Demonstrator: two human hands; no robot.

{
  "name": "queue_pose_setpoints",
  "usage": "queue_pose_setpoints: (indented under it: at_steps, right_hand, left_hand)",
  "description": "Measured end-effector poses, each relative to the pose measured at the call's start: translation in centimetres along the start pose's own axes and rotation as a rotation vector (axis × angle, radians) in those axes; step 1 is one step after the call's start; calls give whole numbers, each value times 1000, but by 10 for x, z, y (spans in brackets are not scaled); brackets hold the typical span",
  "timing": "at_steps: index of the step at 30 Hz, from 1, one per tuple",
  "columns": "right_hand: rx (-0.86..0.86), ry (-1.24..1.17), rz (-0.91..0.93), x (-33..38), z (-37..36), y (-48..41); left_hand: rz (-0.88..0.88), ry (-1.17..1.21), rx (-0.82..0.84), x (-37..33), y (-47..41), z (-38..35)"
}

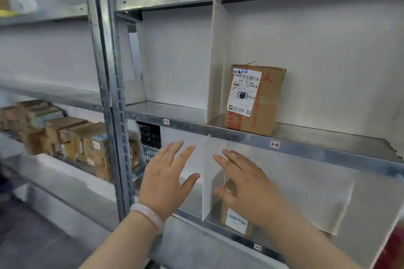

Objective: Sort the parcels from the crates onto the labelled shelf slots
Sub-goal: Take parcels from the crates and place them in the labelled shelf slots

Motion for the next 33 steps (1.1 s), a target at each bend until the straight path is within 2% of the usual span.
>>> queue_pose_setpoints:
  at_steps: [4, 10, 17, 21, 25, 33]
  right_hand:
    - [-5, -111, 208, 75, -14, 31]
    - [77, -311, 443, 198, -34, 80]
    - [112, -454, 727, 349, -13, 114]
    - [127, -543, 810, 432, -6, 134]
    - [174, -566, 894, 520, -13, 158]
    - [381, -676, 975, 704, -33, 203]
  left_hand:
    - [133, -164, 42, 6, 87, 58]
    - [375, -358, 56, 6, 209, 150]
    - [654, -484, 29, 12, 324, 267]
    - [753, -554, -28, 21, 386, 322]
    - [942, -558, -19, 47, 460, 376]
    - [1294, -489, -150, 115, 601, 497]
Point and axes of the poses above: each hand's wrist, its own y-axis away from the middle knuckle, its own z-axis out of the back of the hand, x = y × z, the point moved 7 cm from there along -y, towards the middle knuckle, and after that the axes turned 10 degrees about y, right-handed, at the moved point
